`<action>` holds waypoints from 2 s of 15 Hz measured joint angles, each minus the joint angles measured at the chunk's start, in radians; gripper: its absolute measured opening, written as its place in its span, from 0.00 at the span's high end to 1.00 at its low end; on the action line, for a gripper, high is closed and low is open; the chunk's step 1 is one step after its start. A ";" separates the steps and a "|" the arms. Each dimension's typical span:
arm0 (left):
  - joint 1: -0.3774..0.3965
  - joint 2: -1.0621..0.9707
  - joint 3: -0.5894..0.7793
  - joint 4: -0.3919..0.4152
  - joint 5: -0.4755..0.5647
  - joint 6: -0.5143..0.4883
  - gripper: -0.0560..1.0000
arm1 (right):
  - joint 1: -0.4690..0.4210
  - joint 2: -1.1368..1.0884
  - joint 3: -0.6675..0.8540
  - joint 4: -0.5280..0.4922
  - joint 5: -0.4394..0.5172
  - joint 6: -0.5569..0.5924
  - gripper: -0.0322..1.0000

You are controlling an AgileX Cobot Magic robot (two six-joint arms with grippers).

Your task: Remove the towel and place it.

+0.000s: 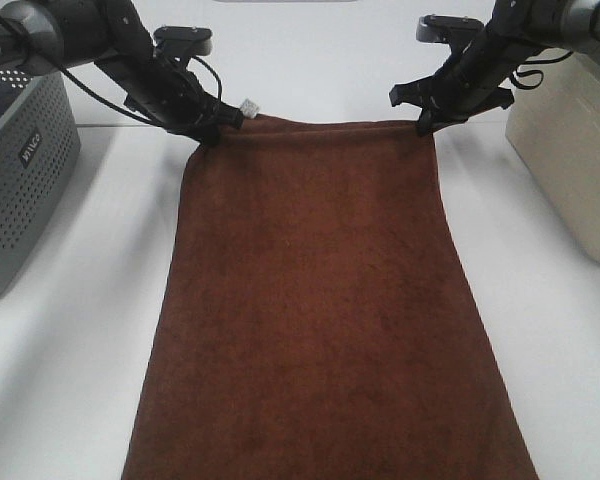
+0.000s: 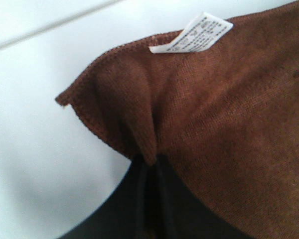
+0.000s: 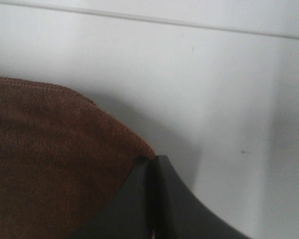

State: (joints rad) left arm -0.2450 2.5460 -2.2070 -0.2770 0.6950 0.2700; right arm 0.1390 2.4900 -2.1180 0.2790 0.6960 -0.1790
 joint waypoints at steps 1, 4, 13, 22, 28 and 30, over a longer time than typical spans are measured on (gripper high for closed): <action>0.000 0.000 -0.002 0.001 -0.044 0.002 0.95 | 0.000 0.000 0.000 0.000 -0.035 0.000 0.96; 0.000 0.002 -0.003 0.003 -0.140 0.007 0.95 | 0.000 0.000 0.000 0.003 -0.142 0.000 0.96; 0.000 0.009 -0.003 0.003 -0.296 0.049 0.95 | 0.000 0.001 0.000 0.024 -0.311 0.000 0.96; 0.000 0.097 -0.003 0.002 -0.415 0.049 0.95 | 0.000 0.075 0.000 0.030 -0.426 0.000 0.96; -0.004 0.127 -0.003 0.002 -0.550 0.050 0.95 | 0.003 0.114 0.000 0.067 -0.493 0.000 0.94; -0.004 0.127 -0.003 0.000 -0.563 0.050 0.95 | 0.003 0.119 0.000 0.075 -0.502 0.000 0.91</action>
State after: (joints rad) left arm -0.2490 2.6730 -2.2100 -0.2770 0.1320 0.3200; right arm 0.1420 2.6090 -2.1180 0.3540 0.1940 -0.1790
